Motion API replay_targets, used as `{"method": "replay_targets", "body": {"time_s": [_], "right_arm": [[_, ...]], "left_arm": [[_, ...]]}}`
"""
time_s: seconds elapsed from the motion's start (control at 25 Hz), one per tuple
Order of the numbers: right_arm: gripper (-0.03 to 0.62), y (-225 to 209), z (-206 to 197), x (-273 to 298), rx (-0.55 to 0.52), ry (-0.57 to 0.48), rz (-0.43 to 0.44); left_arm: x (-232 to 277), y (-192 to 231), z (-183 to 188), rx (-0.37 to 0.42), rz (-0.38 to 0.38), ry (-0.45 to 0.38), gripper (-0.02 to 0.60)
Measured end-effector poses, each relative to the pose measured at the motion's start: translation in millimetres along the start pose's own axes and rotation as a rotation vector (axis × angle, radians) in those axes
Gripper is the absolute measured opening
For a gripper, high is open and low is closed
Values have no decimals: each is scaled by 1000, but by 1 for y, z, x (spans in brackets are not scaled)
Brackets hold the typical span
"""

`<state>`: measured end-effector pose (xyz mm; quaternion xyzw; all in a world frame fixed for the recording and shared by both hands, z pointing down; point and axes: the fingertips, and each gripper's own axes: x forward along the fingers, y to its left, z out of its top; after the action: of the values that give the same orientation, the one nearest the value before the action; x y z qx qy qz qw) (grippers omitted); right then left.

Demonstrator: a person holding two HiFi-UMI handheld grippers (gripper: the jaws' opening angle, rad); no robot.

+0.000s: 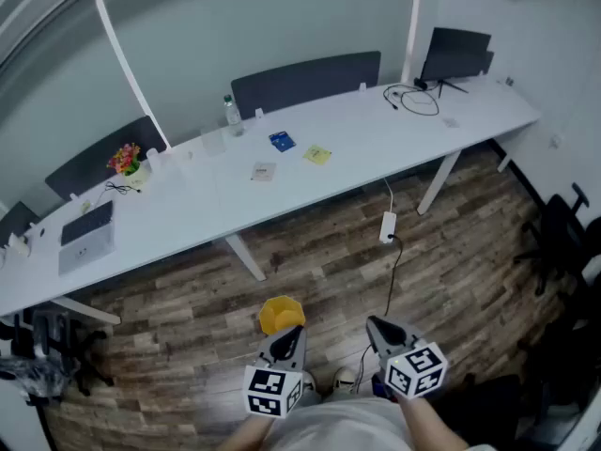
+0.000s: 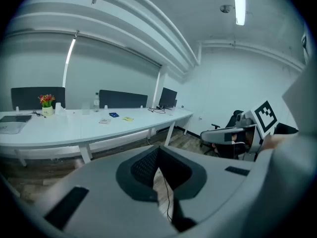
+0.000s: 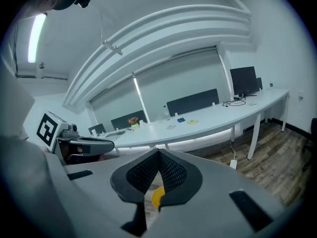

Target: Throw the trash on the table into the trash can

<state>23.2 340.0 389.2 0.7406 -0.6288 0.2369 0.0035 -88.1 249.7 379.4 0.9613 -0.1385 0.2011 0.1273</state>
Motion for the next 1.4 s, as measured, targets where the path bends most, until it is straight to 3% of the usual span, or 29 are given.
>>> {"method": "replay_targets", "body": {"time_s": [0.36, 0.56, 0.8, 1.4], "right_arm": [[31, 1, -2, -2, -2, 7, 2], [32, 8, 6, -3, 9, -46, 15], [32, 24, 5, 9, -43, -27, 26], [32, 19, 20, 39, -26, -64, -63]], "left_arm": [[-1, -1, -3, -5, -2, 10, 0], [-3, 3, -6, -6, -10, 15, 0], [-6, 16, -4, -1, -34, 15, 0], [7, 61, 7, 15, -81, 23, 0]]}}
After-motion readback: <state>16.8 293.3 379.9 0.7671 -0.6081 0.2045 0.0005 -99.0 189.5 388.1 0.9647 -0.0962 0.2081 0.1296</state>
